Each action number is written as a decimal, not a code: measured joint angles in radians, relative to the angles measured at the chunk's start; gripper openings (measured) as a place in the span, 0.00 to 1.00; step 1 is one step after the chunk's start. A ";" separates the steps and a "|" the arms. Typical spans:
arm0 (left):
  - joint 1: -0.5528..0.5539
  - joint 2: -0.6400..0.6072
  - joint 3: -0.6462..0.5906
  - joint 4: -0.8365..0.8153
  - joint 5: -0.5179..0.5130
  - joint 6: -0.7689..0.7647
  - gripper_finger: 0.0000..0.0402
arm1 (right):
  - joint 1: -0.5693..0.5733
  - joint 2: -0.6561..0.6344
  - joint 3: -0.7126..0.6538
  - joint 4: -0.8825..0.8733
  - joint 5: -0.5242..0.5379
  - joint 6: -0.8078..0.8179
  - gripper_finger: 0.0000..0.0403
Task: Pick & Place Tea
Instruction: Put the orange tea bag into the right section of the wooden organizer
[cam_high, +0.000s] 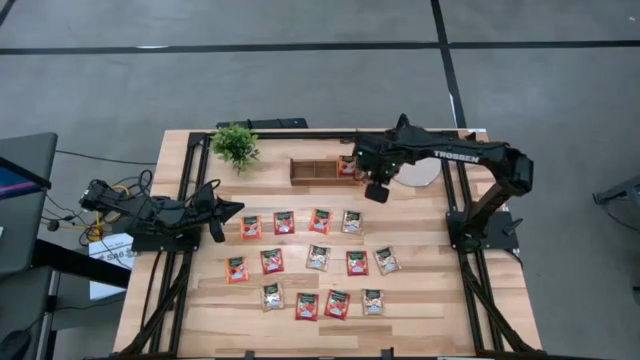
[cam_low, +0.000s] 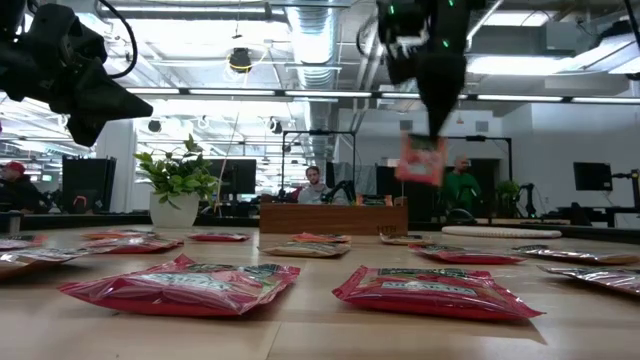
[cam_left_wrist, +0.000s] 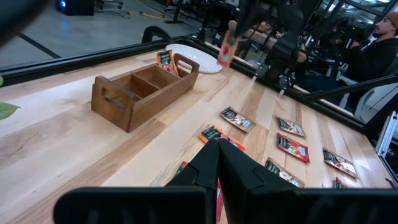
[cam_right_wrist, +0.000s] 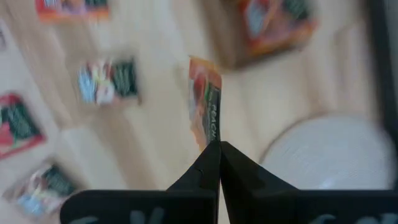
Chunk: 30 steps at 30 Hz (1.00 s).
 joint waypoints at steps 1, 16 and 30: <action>0.000 0.000 0.000 0.000 0.000 0.000 0.00 | 0.006 0.000 0.027 0.005 0.032 -0.017 0.00; 0.000 0.000 0.000 0.000 0.000 0.000 0.00 | -0.026 0.083 0.151 0.131 0.196 -0.258 0.00; 0.000 0.000 0.000 -0.002 0.007 0.000 0.00 | -0.066 0.357 0.351 0.007 0.194 -0.373 0.00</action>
